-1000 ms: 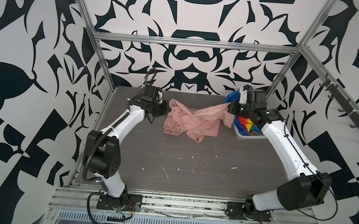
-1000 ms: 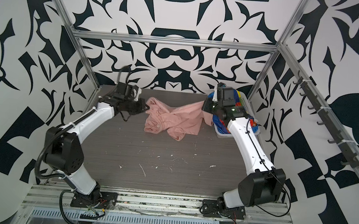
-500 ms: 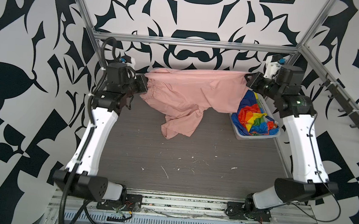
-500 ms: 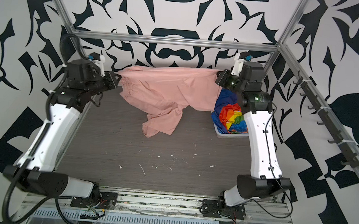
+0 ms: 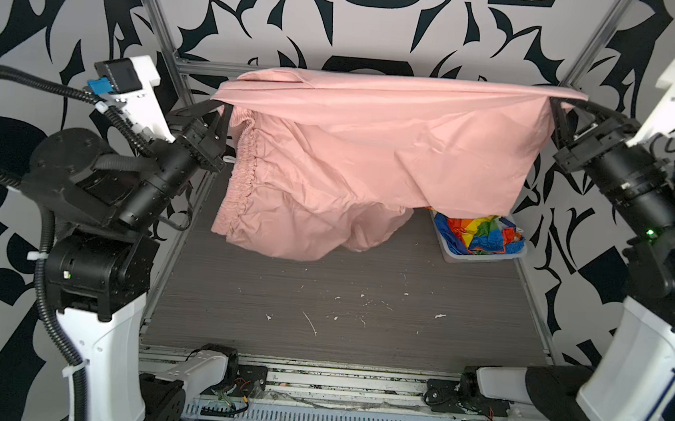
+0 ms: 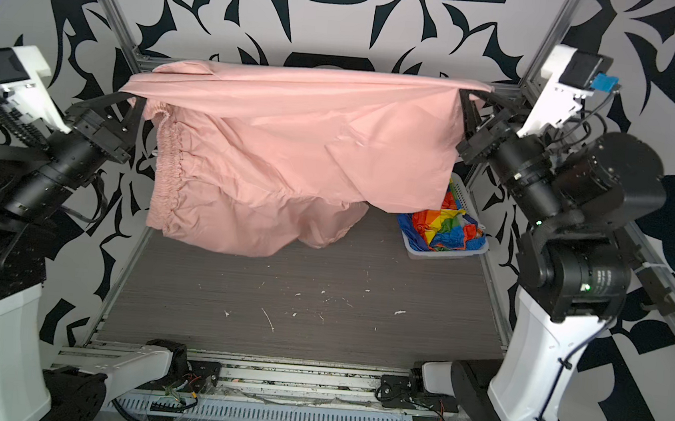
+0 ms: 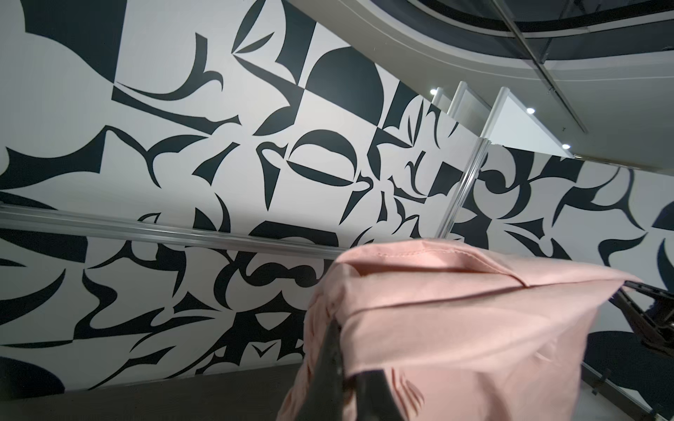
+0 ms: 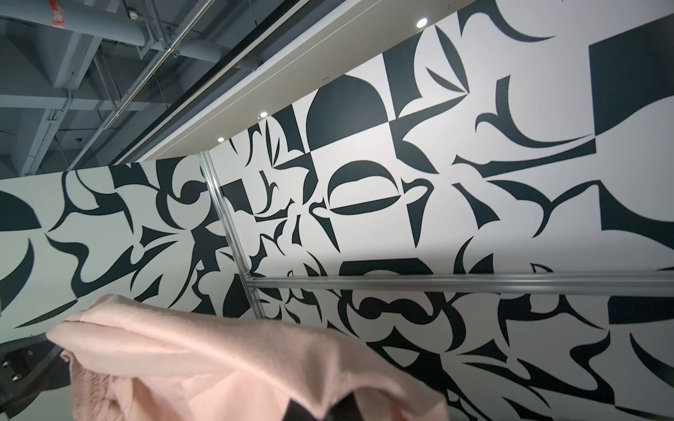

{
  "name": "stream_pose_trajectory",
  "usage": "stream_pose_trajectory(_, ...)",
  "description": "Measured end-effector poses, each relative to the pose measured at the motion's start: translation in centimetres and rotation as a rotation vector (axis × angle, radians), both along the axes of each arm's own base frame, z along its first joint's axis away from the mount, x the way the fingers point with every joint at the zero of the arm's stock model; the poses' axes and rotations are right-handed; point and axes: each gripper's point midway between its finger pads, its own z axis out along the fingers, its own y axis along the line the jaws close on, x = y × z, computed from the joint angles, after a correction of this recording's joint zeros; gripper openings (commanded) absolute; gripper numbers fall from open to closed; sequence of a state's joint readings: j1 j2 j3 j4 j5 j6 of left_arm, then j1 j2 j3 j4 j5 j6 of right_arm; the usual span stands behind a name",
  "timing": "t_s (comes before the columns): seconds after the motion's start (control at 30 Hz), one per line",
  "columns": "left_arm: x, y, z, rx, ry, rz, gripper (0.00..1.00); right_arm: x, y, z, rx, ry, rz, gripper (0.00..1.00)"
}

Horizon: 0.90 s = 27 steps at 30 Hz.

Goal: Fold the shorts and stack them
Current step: 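Lift the pink shorts with both grippers and stretch them apart in the air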

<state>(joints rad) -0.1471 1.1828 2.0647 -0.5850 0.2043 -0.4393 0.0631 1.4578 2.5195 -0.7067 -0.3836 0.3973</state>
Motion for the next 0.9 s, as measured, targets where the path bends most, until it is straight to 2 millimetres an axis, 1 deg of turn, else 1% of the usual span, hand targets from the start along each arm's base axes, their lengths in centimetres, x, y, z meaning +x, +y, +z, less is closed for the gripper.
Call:
stream_pose_trajectory(0.03, 1.5, 0.0, -0.8, 0.007, 0.034, 0.007, 0.00, 1.7, -0.1, -0.5, -0.009, 0.020, -0.010, 0.00)
stream_pose_trajectory(0.07, 3.9, 0.0, -2.2, 0.016, 0.088, 0.017, 0.00, 4.0, -0.2, -1.6, -0.017, 0.056, -0.017, 0.00)
stream_pose_trajectory(0.1, 6.5, 0.0, -4.0, 0.022, 0.150, 0.022, 0.00, 6.7, -0.2, -3.1, -0.029, 0.103, -0.023, 0.00)
stream_pose_trajectory(0.13, 8.8, 0.0, -5.9, 0.026, 0.210, 0.025, 0.00, 9.4, -0.1, -5.1, -0.039, 0.159, -0.022, 0.00)
stream_pose_trajectory(0.17, 11.4, 0.2, -8.5, 0.027, 0.284, 0.031, 0.00, 12.4, 0.1, -7.5, -0.048, 0.227, -0.020, 0.00)
stream_pose_trajectory(0.2, 13.9, 0.2, -11.4, 0.028, 0.365, 0.031, 0.00, 15.2, 0.3, -10.1, -0.057, 0.293, -0.017, 0.00)
stream_pose_trajectory(0.23, 16.1, 0.3, -14.8, 0.027, 0.451, 0.030, 0.00, 18.2, 0.5, -13.3, -0.067, 0.366, -0.011, 0.00)
stream_pose_trajectory(0.27, 18.1, 0.3, -18.4, 0.025, 0.540, 0.027, 0.00, 21.0, 0.7, -16.9, -0.076, 0.450, -0.006, 0.00)
stream_pose_trajectory(0.3, 19.7, 0.3, -22.3, 0.023, 0.635, 0.023, 0.00, 23.8, 0.8, -21.4, -0.086, 0.551, -0.002, 0.00)
stream_pose_trajectory(0.37, 21.5, 0.1, -29.6, 0.020, 0.808, 0.014, 0.00, 27.7, 1.1, -30.1, -0.096, 0.740, 0.010, 0.00)
stream_pose_trajectory(0.4, 22.0, 0.1, -33.3, 0.020, 0.895, 0.011, 0.00, 28.9, 1.2, -34.2, -0.100, 0.827, 0.014, 0.00)
stream_pose_trajectory(0.47, 22.3, 0.1, -38.0, 0.021, 1.007, 0.009, 0.00, 30.1, 1.3, -40.6, -0.102, 0.968, 0.022, 0.00)
stream_pose_trajectory(0.5, 22.4, 0.0, -39.7, 0.022, 1.050, 0.007, 0.00, 30.3, 1.4, -43.1, -0.101, 1.023, 0.025, 0.00)
stream_pose_trajectory(0.53, 22.6, 0.0, -40.6, 0.022, 1.074, 0.005, 0.00, 30.4, 1.4, -44.7, -0.097, 1.061, 0.026, 0.00)
stream_pose_trajectory(0.57, 22.8, 0.0, -41.2, 0.023, 1.090, 0.005, 0.00, 30.4, 1.5, -45.6, -0.091, 1.084, 0.027, 0.00)
stream_pose_trajectory(0.6, 23.0, 0.0, -41.3, 0.022, 1.095, 0.005, 0.00, 30.5, 1.5, -45.9, -0.084, 1.094, 0.026, 0.00)
stream_pose_trajectory(0.63, 23.4, 0.0, -40.9, 0.021, 1.087, 0.003, 0.00, 30.6, 1.5, -45.5, -0.079, 1.087, 0.025, 0.00)
stream_pose_trajectory(0.67, 23.9, 0.0, -40.2, 0.016, 1.071, 0.002, 0.00, 30.8, 1.5, -44.4, -0.073, 1.069, 0.024, 0.00)
stream_pose_trajectory(0.7, 24.5, 0.0, -39.1, 0.009, 1.044, 0.002, 0.00, 31.3, 1.5, -42.2, -0.062, 1.015, 0.021, 0.00)
stream_pose_trajectory(0.77, 25.8, 0.0, -35.7, -0.003, 0.964, -0.002, 0.00, 31.8, 1.3, -37.3, -0.036, 0.895, 0.017, 0.00)
stream_pose_trajectory(0.83, 27.0, -0.2, -30.7, -0.014, 0.845, -0.013, 0.00, 31.2, 0.9, -31.2, 0.014, 0.756, 0.022, 0.00)
stream_pose_trajectory(0.87, 27.3, -0.4, -28.3, -0.019, 0.784, -0.023, 0.00, 30.6, 0.5, -28.5, 0.037, 0.701, 0.029, 0.00)
stream_pose_trajectory(0.9, 27.4, -0.6, -25.5, -0.022, 0.712, -0.038, 0.00, 29.5, 0.0, -25.5, 0.064, 0.639, 0.040, 0.00)
